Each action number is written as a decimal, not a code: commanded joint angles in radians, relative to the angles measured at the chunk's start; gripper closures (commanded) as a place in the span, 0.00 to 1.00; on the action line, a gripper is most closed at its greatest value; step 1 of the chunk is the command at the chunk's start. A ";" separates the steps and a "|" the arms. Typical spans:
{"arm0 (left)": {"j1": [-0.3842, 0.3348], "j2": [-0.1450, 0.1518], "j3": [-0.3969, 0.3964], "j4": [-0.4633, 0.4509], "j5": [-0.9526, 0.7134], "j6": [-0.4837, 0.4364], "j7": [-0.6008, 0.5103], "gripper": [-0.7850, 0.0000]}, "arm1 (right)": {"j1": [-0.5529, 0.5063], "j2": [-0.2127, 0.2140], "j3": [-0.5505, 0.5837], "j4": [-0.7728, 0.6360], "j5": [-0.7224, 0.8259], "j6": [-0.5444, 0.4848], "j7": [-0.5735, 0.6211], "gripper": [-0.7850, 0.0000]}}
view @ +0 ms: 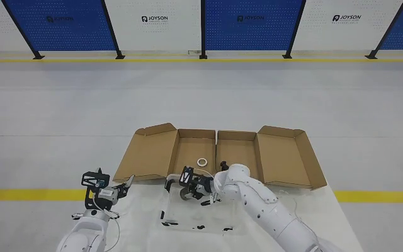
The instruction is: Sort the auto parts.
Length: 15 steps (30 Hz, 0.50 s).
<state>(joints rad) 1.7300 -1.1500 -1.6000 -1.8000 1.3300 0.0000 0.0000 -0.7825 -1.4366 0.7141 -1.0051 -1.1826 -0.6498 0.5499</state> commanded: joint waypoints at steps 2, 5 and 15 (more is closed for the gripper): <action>0.000 0.000 0.000 0.000 0.000 0.000 0.000 0.00 | -0.059 0.033 0.057 -0.093 -0.015 0.007 0.047 1.00; 0.000 0.000 0.000 0.000 0.000 0.000 0.000 0.00 | -0.115 0.060 0.110 -0.175 -0.022 0.006 0.082 1.00; 0.000 0.000 0.000 0.000 0.000 0.000 0.000 0.00 | -0.238 0.118 0.231 -0.359 -0.001 -0.036 0.202 1.00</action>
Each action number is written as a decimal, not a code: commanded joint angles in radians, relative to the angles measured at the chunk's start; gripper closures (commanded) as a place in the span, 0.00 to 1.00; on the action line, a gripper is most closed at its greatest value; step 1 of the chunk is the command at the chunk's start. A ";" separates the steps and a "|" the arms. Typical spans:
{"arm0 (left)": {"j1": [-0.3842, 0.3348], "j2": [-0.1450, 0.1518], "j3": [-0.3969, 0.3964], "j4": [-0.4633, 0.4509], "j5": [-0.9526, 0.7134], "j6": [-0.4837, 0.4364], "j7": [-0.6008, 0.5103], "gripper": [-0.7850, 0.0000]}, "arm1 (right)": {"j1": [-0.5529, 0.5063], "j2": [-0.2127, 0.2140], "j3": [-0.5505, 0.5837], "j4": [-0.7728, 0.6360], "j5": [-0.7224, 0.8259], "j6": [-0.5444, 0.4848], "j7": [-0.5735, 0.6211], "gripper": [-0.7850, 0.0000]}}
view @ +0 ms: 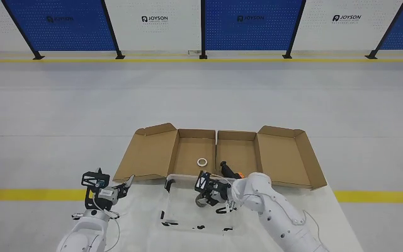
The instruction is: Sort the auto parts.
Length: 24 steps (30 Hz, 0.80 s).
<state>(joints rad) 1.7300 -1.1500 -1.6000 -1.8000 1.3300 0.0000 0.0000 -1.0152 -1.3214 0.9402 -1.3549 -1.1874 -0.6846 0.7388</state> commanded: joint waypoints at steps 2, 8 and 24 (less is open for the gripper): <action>0.000 0.000 0.000 0.000 0.000 0.000 0.000 0.00 | -0.011 0.007 0.007 -0.025 0.010 -0.004 0.043 1.00; 0.000 0.000 0.000 0.000 0.000 0.000 0.000 0.00 | 0.030 -0.008 -0.051 0.013 0.031 0.043 0.119 0.75; 0.000 0.000 0.000 0.000 0.000 0.000 0.000 0.00 | 0.081 -0.021 -0.086 0.046 0.090 0.073 0.113 0.47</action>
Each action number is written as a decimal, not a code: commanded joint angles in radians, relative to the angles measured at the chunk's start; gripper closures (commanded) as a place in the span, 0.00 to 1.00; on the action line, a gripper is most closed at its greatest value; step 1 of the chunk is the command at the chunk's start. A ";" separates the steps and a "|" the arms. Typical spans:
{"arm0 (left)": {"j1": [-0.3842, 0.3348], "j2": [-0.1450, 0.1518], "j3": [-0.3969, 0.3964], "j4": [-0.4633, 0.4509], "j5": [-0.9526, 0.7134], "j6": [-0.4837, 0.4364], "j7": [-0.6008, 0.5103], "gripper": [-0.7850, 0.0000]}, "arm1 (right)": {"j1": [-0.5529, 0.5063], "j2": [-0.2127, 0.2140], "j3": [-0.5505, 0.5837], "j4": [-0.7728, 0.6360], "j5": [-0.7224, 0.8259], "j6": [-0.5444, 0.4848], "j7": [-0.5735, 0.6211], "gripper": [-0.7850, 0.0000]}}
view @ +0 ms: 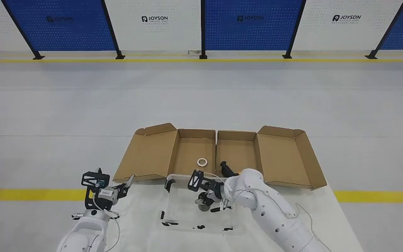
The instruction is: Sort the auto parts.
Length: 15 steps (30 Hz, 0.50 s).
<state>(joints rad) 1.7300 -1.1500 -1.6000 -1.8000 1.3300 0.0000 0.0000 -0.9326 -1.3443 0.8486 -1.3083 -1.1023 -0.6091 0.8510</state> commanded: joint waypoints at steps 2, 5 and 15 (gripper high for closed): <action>0.000 0.000 0.000 0.000 0.000 0.000 0.000 0.00 | -0.006 0.007 0.020 0.000 0.020 -0.009 -0.004 0.47; 0.000 0.000 0.000 0.000 0.000 0.000 0.000 0.00 | -0.016 0.013 0.038 -0.008 0.038 -0.017 -0.020 0.50; 0.000 0.000 0.000 0.000 0.000 0.000 0.000 0.00 | -0.035 0.028 0.072 -0.034 0.068 0.029 0.022 0.52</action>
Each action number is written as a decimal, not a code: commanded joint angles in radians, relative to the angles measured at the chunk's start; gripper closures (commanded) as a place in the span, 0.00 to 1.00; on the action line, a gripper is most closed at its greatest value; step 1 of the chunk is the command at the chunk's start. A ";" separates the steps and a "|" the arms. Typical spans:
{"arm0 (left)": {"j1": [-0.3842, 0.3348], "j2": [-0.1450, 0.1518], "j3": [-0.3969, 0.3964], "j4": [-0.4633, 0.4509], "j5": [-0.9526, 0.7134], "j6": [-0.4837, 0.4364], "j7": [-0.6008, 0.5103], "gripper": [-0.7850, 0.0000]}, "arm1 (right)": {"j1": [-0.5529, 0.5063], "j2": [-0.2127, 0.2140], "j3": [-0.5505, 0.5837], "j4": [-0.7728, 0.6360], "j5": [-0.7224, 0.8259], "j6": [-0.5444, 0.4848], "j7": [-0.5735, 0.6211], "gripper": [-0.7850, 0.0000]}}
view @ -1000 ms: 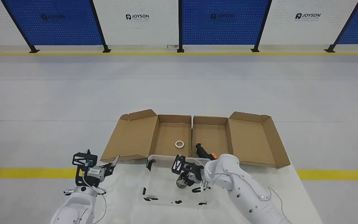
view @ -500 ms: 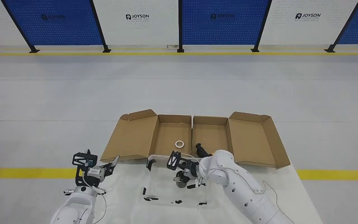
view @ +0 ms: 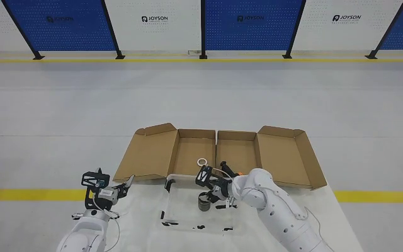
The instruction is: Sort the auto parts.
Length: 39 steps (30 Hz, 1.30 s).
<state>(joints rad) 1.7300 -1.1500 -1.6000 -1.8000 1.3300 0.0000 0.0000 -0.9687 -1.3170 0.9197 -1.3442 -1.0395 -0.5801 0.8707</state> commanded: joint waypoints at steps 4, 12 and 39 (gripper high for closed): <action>0.000 0.000 0.000 0.000 0.000 0.000 0.000 0.00 | 0.008 0.003 0.002 0.012 0.011 0.011 0.028 0.54; 0.000 0.000 0.000 0.000 0.000 0.000 0.000 0.00 | 0.046 -0.003 -0.026 0.074 0.017 0.044 0.062 0.60; 0.000 0.000 0.000 0.000 0.000 0.000 0.000 0.00 | 0.141 -0.045 -0.141 0.177 0.033 0.103 0.089 1.00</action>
<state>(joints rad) 1.7300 -1.1500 -1.6000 -1.8000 1.3300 0.0000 0.0000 -0.8258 -1.3641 0.7741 -1.1621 -1.0090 -0.4684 0.9591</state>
